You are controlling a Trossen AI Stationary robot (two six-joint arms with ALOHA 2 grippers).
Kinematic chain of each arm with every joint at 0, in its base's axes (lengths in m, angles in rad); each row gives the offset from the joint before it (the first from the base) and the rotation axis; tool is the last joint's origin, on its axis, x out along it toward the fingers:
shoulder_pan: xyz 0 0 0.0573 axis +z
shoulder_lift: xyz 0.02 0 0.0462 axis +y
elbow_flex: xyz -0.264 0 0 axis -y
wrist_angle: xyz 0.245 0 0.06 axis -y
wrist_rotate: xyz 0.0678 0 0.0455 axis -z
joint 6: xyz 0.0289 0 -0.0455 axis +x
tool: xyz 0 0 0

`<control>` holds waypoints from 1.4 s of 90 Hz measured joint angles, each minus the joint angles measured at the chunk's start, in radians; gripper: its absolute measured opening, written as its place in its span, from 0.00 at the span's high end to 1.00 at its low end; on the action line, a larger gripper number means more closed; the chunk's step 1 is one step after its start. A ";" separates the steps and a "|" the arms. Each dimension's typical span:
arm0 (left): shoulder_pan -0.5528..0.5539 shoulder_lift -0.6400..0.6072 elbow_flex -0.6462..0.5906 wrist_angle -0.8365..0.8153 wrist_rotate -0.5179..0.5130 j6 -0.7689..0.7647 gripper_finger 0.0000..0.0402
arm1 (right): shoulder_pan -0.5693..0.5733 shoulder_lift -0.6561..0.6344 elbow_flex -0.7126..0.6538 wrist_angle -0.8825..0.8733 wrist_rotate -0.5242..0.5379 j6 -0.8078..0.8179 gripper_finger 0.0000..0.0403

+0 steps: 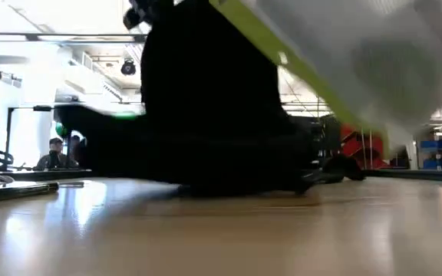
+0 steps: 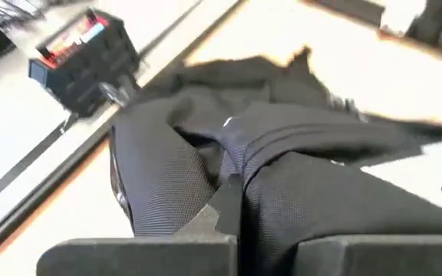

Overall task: Unpack backpack
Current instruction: Put the yellow green zip bag into the black backpack

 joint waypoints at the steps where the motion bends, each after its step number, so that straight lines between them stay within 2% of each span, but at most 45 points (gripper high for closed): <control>1: 0.003 -0.003 0.004 0.003 -0.001 -0.003 1.00 | 0.000 0.000 0.006 0.029 0.003 -0.037 1.00; 12: 0.032 -0.013 0.051 0.015 0.011 -0.041 1.00 | -0.024 -0.001 0.032 0.383 -0.012 -0.432 1.00; 21: 0.049 0.005 0.082 0.020 0.085 -0.062 1.00 | -0.074 0.000 0.032 0.602 -0.125 -0.649 1.00; 33: 0.049 0.063 0.101 0.048 0.180 -0.073 1.00 | -0.193 0.026 0.031 0.739 -0.328 -0.749 1.00; 45: 0.046 0.128 0.121 0.126 0.321 -0.073 1.00 | -0.342 0.107 0.031 0.796 -0.558 -0.769 1.00; 52: 0.044 0.150 0.147 0.151 0.384 -0.055 1.00 | -0.411 0.175 0.029 0.797 -0.612 -0.752 1.00; 58: 0.042 0.153 0.171 0.155 0.394 -0.040 1.00 | -0.457 0.240 0.029 0.795 -0.580 -0.740 1.00; 72: 0.029 0.139 0.212 0.152 0.380 -0.027 1.00 | -0.551 0.377 0.029 0.695 -0.374 -0.612 1.00; 84: -0.009 0.124 0.222 0.090 0.336 -0.025 1.00 | -0.636 0.432 0.030 0.403 -0.269 -0.354 1.00; 98: -0.044 0.108 0.217 -0.003 0.247 -0.047 1.00 | -0.704 0.420 0.028 -0.028 -0.096 -0.024 1.00; 111: -0.062 0.107 0.215 0.006 0.265 -0.045 1.00 | -0.730 0.372 0.027 -0.128 -0.063 0.106 1.00; 126: -0.061 0.113 0.212 0.015 0.277 -0.016 1.00 | -0.721 0.356 0.028 -0.014 -0.150 0.065 1.00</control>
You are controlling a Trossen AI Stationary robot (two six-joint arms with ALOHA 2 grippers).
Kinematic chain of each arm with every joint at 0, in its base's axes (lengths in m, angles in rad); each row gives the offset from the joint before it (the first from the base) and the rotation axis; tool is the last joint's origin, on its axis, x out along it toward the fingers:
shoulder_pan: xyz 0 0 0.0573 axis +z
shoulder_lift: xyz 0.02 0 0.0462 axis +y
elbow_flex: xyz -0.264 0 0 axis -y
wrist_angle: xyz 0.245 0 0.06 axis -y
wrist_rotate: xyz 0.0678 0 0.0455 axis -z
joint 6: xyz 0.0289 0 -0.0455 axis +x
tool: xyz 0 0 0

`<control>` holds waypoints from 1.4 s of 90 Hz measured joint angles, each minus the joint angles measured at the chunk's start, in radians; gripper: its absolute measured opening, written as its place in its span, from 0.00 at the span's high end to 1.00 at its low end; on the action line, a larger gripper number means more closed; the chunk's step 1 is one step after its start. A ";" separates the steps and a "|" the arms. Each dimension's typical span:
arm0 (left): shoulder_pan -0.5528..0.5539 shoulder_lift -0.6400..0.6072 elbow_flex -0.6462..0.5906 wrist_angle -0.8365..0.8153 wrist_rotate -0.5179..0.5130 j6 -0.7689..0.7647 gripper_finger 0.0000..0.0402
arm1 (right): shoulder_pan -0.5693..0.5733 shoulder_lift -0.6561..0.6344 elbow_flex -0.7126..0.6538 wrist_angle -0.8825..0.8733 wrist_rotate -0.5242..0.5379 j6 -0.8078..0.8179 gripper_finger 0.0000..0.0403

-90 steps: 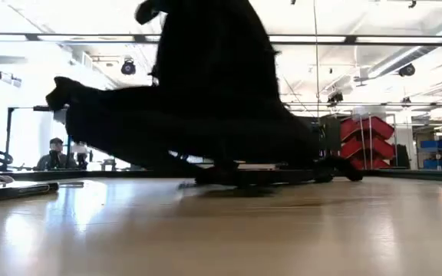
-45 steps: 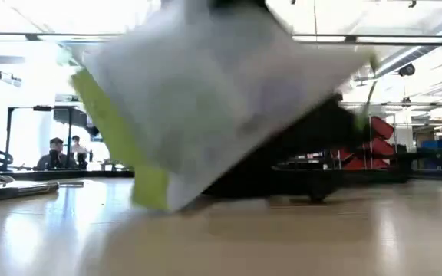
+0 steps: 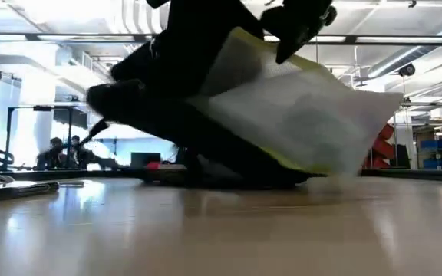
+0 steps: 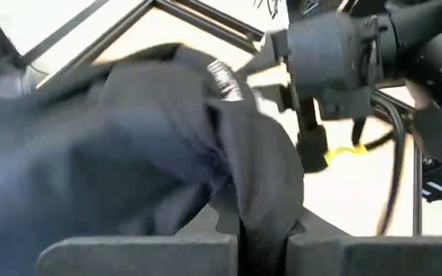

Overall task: Unpack backpack
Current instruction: Put the yellow green zip bag into the black backpack

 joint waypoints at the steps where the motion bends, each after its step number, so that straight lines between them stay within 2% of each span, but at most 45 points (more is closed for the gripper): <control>1: 0.000 0.000 0.000 0.000 0.001 0.000 1.00 | 0.002 0.000 0.000 0.015 -0.009 -0.007 1.00; 14: -0.004 0.000 -0.005 0.011 0.057 -0.007 1.00 | 0.023 -0.001 -0.003 0.295 -0.091 -0.172 1.00; 25: -0.026 -0.001 -0.021 0.073 0.078 -0.026 1.00 | 0.008 -0.001 -0.011 0.478 -0.083 -0.266 1.00; 39: -0.064 0.000 -0.026 0.095 0.065 -0.020 1.00 | -0.037 0.029 -0.052 0.587 -0.074 -0.307 1.00; 52: -0.071 0.001 -0.041 0.091 0.057 -0.020 1.00 | -0.064 0.088 -0.094 0.631 -0.139 -0.284 1.00; 64: -0.072 0.001 -0.096 0.103 0.071 -0.020 1.00 | -0.065 0.114 -0.104 0.597 -0.166 -0.291 0.91; 80: -0.068 0.000 -0.176 0.132 0.073 -0.019 1.00 | -0.065 0.061 -0.103 0.514 -0.239 -0.325 0.63; 90: -0.068 0.003 -0.209 0.135 0.068 -0.017 1.00 | -0.029 -0.024 -0.100 0.316 -0.306 -0.325 0.47; 98: -0.068 0.003 -0.230 0.140 0.049 -0.016 1.00 | 0.017 -0.098 -0.106 0.095 -0.332 -0.250 0.39; 110: -0.068 0.003 -0.266 0.196 0.037 -0.013 1.00 | 0.054 -0.203 -0.188 -0.151 -0.357 -0.080 0.34; 118: -0.068 0.003 -0.290 0.254 0.036 -0.004 1.00 | 0.056 -0.266 -0.291 -0.195 -0.365 -0.015 0.35; 126: -0.068 0.003 -0.304 0.277 0.036 -0.004 1.00 | 0.047 -0.317 -0.405 -0.187 -0.396 0.020 0.41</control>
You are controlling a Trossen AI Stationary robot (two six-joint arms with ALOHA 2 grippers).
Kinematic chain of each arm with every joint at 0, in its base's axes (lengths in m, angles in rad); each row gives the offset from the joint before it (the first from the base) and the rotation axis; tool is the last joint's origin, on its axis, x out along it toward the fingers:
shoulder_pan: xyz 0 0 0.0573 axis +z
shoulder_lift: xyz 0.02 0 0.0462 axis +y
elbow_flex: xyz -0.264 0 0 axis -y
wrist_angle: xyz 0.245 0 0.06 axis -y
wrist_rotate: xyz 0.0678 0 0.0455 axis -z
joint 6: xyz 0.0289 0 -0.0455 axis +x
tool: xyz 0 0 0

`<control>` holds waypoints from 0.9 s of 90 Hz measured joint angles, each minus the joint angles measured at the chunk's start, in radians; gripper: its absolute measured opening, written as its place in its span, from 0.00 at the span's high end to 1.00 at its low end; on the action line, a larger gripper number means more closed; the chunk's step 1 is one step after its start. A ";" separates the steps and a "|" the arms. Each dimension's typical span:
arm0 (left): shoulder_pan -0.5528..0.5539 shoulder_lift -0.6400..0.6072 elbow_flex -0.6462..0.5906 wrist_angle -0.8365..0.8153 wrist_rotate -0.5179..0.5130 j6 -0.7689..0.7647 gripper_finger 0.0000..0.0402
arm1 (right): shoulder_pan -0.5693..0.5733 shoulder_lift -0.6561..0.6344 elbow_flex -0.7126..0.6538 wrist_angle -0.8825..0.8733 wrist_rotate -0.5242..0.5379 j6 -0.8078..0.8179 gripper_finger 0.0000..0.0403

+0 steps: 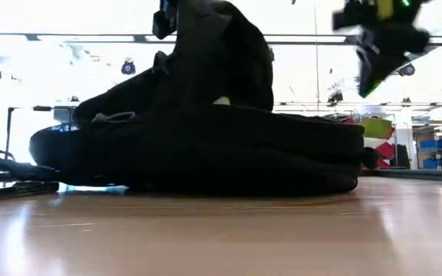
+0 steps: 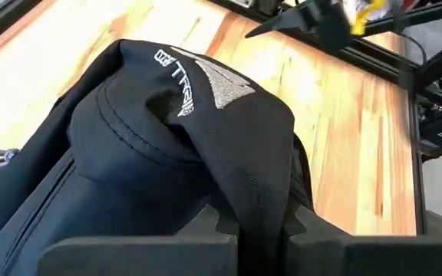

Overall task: Unpack backpack
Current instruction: Put the yellow green zip bag into the black backpack

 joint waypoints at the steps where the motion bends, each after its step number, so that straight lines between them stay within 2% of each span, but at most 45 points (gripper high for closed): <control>1: 0.000 0.000 -0.001 0.002 0.000 0.000 1.00 | -0.002 -0.004 -0.015 0.000 -0.009 0.006 0.41; 12: 0.000 0.000 -0.012 0.005 0.000 -0.006 1.00 | -0.019 -0.027 -0.169 0.064 -0.118 0.055 0.55; 22: 0.000 0.000 -0.012 0.019 -0.003 -0.007 1.00 | -0.018 -0.011 -0.266 0.286 -0.207 0.038 0.69; 43: 0.000 0.016 -0.014 0.038 -0.006 -0.018 1.00 | -0.018 0.063 -0.248 0.820 -0.228 -0.200 0.97; 50: 0.001 0.032 -0.014 0.055 -0.002 -0.020 1.00 | -0.019 0.096 -0.230 1.014 -0.229 -0.313 0.98; 57: 0.000 0.055 -0.014 0.074 0.004 -0.020 1.00 | -0.034 0.152 -0.205 1.126 -0.231 -0.397 0.98; 81: 0.003 0.110 -0.013 0.102 0.030 0.001 1.00 | -0.113 0.455 -0.066 1.217 -0.227 -0.486 1.00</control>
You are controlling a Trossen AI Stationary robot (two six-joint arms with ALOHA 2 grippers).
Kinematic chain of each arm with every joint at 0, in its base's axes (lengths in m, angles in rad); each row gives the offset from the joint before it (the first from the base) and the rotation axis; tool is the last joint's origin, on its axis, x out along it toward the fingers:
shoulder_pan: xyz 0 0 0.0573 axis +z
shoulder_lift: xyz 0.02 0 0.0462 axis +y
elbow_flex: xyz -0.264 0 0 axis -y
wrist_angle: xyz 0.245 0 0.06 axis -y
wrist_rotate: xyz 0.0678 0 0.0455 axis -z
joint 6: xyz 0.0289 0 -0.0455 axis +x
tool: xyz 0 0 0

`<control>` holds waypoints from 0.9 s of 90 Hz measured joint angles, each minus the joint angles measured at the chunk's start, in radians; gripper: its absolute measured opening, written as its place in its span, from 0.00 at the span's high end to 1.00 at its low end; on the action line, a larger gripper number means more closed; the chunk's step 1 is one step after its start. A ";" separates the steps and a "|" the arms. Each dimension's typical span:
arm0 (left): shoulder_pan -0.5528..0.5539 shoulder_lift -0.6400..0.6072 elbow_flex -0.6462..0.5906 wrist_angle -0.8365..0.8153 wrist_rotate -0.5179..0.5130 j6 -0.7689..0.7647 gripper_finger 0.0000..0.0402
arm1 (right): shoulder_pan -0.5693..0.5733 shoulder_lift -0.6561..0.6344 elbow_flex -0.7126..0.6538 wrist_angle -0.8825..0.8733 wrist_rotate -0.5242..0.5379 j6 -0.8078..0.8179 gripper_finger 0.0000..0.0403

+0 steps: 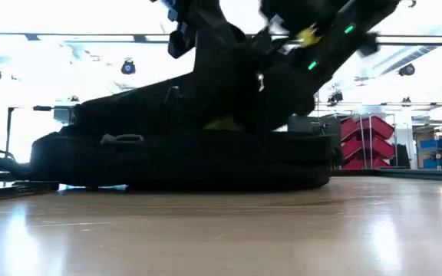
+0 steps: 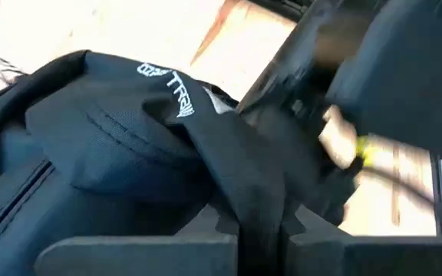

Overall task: Unpack backpack
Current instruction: Put the yellow green zip bag into the black backpack

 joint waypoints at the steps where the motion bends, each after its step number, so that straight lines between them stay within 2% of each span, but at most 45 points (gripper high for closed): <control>1: 0.000 0.000 0.000 -0.004 0.001 0.002 1.00 | 0.000 0.010 0.009 -0.004 0.001 -0.003 1.00; 7: 0.000 -0.002 0.000 -0.015 0.010 0.010 1.00 | 0.013 0.038 0.058 -0.060 0.003 -0.021 1.00; 16: -0.003 -0.020 0.001 -0.030 0.019 0.017 1.00 | 0.059 0.014 0.107 -0.187 0.035 -0.033 1.00; 28: -0.019 -0.035 0.002 -0.024 0.015 0.032 1.00 | 0.141 -0.102 0.134 -0.446 0.236 -0.014 1.00; 38: -0.027 -0.045 0.002 0.002 0.014 0.055 1.00 | 0.170 -0.182 0.095 -0.704 0.445 0.122 1.00; 49: -0.029 -0.054 0.002 0.019 0.007 0.069 1.00 | 0.152 -0.233 -0.002 -0.787 0.452 0.313 1.00; 56: -0.029 -0.054 0.002 0.030 0.007 0.085 1.00 | 0.128 -0.225 -0.073 -0.738 0.392 0.377 1.00; 64: -0.029 -0.054 0.002 0.049 0.005 0.090 1.00 | 0.093 -0.179 -0.133 -0.572 0.261 0.401 1.00; 69: -0.028 -0.054 0.002 0.060 0.007 0.105 1.00 | 0.073 -0.143 -0.144 -0.399 0.158 0.361 1.00; 74: -0.027 -0.047 0.002 0.073 0.009 0.122 1.00 | 0.069 -0.115 -0.141 -0.153 0.079 0.302 1.00; 81: -0.021 -0.042 0.002 0.111 0.047 0.133 1.00 | 0.071 -0.091 -0.110 0.092 0.054 0.198 1.00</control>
